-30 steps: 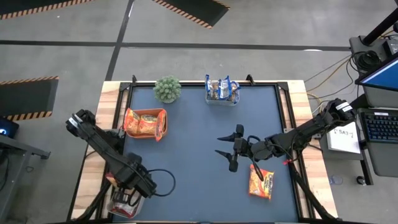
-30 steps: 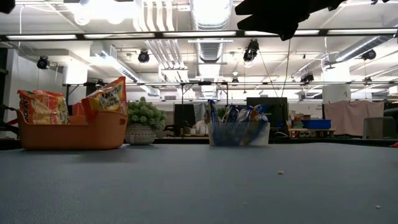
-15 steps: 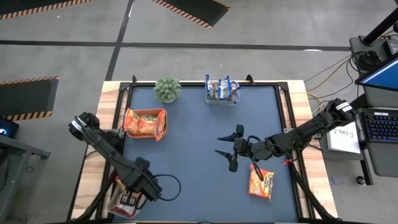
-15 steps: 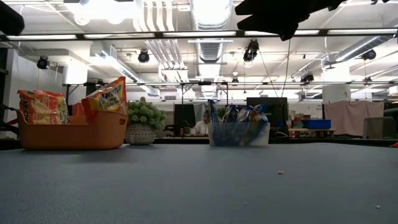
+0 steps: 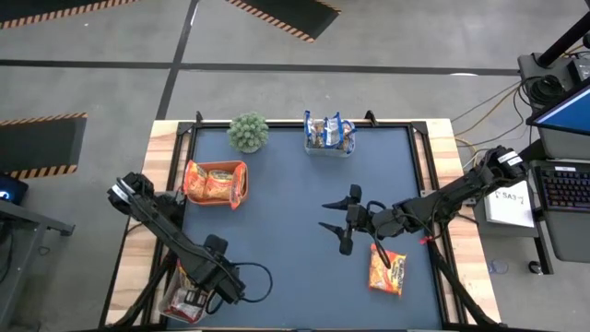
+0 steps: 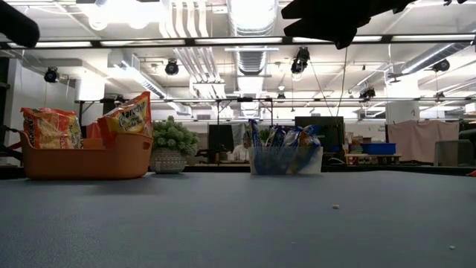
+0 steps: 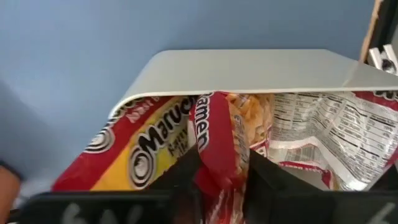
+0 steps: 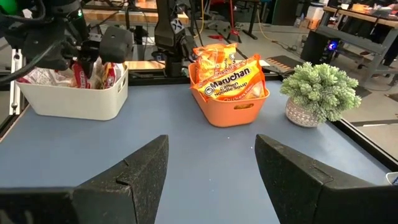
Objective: Sort Maruchan noodles
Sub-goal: Put the red noodle pack into the gray bin, then put the orange noodle pack into the orange bin
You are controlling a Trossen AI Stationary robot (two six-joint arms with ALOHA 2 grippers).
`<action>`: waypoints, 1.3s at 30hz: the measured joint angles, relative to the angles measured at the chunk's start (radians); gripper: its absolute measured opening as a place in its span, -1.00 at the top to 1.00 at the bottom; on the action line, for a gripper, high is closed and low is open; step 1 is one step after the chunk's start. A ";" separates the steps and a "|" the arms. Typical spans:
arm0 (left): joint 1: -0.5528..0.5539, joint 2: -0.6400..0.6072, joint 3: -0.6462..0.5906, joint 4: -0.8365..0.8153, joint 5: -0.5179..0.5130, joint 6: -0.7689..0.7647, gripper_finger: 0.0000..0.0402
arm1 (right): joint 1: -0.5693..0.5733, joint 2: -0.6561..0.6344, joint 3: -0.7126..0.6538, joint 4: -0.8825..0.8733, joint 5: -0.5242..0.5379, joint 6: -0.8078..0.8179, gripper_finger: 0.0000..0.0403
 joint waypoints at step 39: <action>0.136 -0.063 0.198 0.115 -0.634 0.485 0.96 | 0.000 0.000 0.000 -0.196 -0.396 0.594 0.48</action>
